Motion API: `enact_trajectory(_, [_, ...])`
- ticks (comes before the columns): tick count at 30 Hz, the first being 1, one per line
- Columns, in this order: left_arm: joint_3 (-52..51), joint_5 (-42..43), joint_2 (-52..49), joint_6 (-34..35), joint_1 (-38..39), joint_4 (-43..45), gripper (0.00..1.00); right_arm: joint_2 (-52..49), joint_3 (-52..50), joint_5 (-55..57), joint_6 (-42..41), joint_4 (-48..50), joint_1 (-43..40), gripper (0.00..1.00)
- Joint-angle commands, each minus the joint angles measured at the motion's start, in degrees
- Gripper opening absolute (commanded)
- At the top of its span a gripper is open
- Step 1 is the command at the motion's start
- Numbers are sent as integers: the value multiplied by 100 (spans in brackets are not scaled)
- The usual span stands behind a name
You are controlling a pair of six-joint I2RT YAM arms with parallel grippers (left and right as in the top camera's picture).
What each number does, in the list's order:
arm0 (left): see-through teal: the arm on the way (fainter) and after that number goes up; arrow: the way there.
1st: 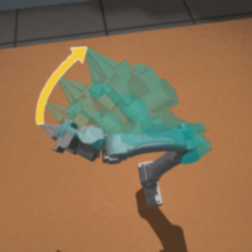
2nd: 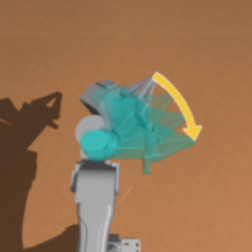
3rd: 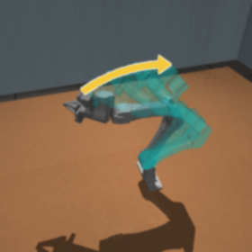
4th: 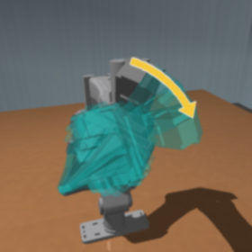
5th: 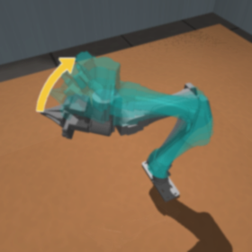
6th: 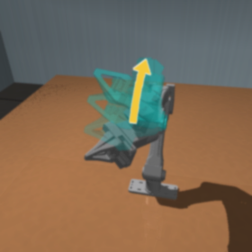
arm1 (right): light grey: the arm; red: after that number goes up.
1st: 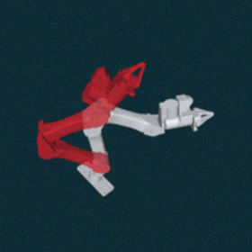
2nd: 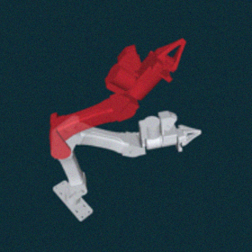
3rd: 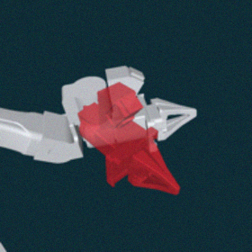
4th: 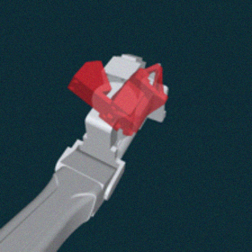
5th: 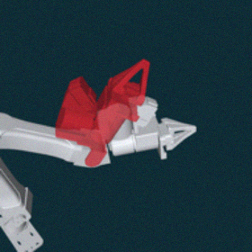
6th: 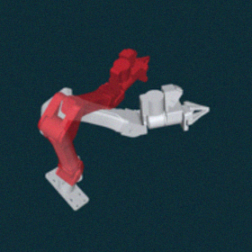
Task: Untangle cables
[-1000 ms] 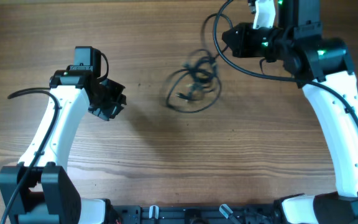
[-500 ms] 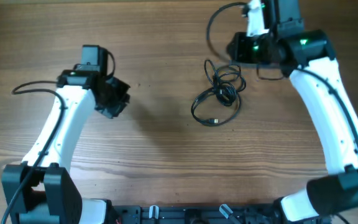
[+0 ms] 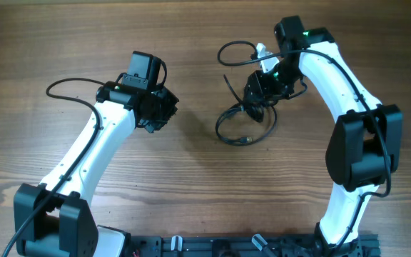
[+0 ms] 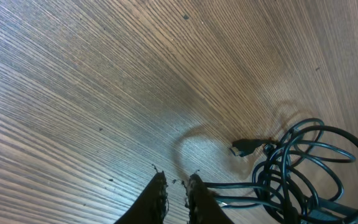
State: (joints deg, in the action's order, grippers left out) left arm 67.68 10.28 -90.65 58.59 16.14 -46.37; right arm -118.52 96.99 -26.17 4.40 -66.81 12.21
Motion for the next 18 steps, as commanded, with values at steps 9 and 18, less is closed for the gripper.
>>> enact_trajectory(9, [-35,13,-33,63,9,35,14,-111,74,-656,-1196,850,1276,12])
enact_trajectory(18, [-35,76,-39,664,22,96,13,-111,76,-654,-1818,1565,1886,35])
